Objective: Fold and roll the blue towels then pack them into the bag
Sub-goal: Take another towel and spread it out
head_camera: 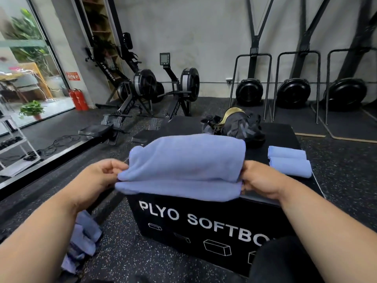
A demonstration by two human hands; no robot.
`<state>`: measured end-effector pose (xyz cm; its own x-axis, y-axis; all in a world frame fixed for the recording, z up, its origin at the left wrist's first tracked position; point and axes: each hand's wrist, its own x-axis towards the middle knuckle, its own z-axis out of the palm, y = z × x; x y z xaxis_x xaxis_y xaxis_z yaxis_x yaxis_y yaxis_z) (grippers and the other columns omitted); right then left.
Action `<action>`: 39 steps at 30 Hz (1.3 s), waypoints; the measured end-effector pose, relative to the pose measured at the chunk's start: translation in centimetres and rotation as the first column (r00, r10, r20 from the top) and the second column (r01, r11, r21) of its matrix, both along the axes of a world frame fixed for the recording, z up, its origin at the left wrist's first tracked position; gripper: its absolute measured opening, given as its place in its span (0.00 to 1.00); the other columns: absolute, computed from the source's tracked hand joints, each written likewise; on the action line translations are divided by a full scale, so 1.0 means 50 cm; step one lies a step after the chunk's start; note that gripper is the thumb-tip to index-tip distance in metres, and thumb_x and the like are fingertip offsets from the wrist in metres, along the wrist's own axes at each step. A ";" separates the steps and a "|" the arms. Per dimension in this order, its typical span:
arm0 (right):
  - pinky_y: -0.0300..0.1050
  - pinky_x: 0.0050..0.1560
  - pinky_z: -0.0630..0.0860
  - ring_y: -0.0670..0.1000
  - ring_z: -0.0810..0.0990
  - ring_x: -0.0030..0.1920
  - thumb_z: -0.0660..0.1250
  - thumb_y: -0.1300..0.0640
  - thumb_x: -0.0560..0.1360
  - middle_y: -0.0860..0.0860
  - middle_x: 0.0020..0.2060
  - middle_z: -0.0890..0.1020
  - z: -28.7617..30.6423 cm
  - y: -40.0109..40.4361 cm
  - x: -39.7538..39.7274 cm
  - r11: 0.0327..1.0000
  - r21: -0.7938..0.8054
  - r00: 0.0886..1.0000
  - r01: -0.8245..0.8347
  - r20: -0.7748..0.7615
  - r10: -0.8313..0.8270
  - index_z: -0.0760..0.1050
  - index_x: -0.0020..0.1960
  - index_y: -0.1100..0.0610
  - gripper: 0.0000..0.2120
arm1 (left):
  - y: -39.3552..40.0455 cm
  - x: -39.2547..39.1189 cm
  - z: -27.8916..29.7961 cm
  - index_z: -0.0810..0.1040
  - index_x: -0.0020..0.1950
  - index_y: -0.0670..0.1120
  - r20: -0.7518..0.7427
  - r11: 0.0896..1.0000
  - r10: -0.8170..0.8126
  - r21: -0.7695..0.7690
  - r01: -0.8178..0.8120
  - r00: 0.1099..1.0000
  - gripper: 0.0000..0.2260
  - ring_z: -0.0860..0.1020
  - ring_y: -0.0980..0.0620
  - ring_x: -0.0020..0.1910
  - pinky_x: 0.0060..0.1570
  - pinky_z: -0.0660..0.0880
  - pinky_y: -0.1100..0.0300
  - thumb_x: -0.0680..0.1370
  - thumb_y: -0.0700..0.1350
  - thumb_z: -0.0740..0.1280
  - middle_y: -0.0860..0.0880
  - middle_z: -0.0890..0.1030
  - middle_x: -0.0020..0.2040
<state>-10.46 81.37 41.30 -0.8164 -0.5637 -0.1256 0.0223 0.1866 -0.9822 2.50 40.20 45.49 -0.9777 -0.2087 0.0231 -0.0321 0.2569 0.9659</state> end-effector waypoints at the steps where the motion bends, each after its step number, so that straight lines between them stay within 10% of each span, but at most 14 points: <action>1: 0.43 0.39 0.76 0.50 0.79 0.35 0.55 0.77 0.76 0.56 0.39 0.84 -0.011 0.003 0.002 0.991 0.128 0.999 0.030 -0.047 -0.024 0.82 0.56 0.66 0.20 | -0.013 0.006 -0.014 0.81 0.51 0.38 0.051 0.995 0.000 -0.102 0.005 0.999 0.15 0.77 0.51 0.35 0.37 0.76 0.66 0.75 0.21 0.65 0.45 0.81 0.37; 6: 0.43 0.34 0.71 0.52 0.76 0.33 0.56 0.74 0.75 0.56 0.34 0.82 -0.057 -0.043 -0.003 0.959 0.120 0.957 0.258 -0.169 -0.236 0.83 0.40 0.59 0.20 | 0.005 -0.035 -0.069 0.83 0.54 0.43 0.039 0.960 0.095 -0.266 -0.082 0.995 0.23 0.76 0.54 0.37 0.45 0.73 0.61 0.75 0.20 0.60 0.51 0.81 0.35; 13: 0.38 0.36 0.72 0.48 0.76 0.34 0.56 0.73 0.78 0.53 0.35 0.82 0.001 -0.058 0.001 0.939 -0.110 0.931 0.327 -0.133 -0.340 0.84 0.48 0.56 0.21 | -0.011 -0.069 -0.049 0.84 0.56 0.48 -0.089 0.969 0.234 -0.058 -0.239 0.968 0.23 0.78 0.46 0.42 0.49 0.74 0.51 0.77 0.24 0.59 0.48 0.85 0.46; 17: 0.34 0.39 0.74 0.43 0.78 0.38 0.61 0.66 0.84 0.46 0.41 0.86 0.048 -0.061 0.015 0.927 -0.236 0.909 0.293 -0.231 -0.346 0.81 0.61 0.50 0.16 | 0.001 -0.076 -0.031 0.85 0.57 0.53 -0.167 0.959 0.277 -0.007 -0.282 0.946 0.20 0.81 0.52 0.42 0.49 0.78 0.53 0.79 0.30 0.65 0.48 0.86 0.54; 31: 0.33 0.37 0.74 0.43 0.76 0.34 0.68 0.63 0.83 0.43 0.35 0.83 0.019 -0.045 0.030 0.882 -0.262 0.853 0.391 -0.257 -0.455 0.83 0.52 0.54 0.07 | 0.027 -0.043 -0.028 0.83 0.54 0.44 -0.152 0.943 0.330 0.079 -0.322 0.932 0.07 0.79 0.61 0.30 0.34 0.77 0.68 0.82 0.33 0.68 0.52 0.85 0.36; 39: 0.43 0.46 0.77 0.47 0.81 0.39 0.70 0.60 0.82 0.48 0.40 0.87 0.020 -0.036 0.046 0.890 -0.256 0.838 0.378 -0.313 -0.446 0.84 0.49 0.51 0.07 | 0.034 -0.030 -0.025 0.82 0.56 0.45 -0.137 0.938 0.327 0.170 -0.303 0.935 0.08 0.82 0.60 0.35 0.39 0.79 0.68 0.83 0.34 0.67 0.50 0.86 0.43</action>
<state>-8.16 79.57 42.30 -0.9467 -0.1491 0.2854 -0.2970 0.0616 -0.9529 0.98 41.88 44.25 -0.8469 -0.5179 0.1206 0.0696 0.1168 0.9907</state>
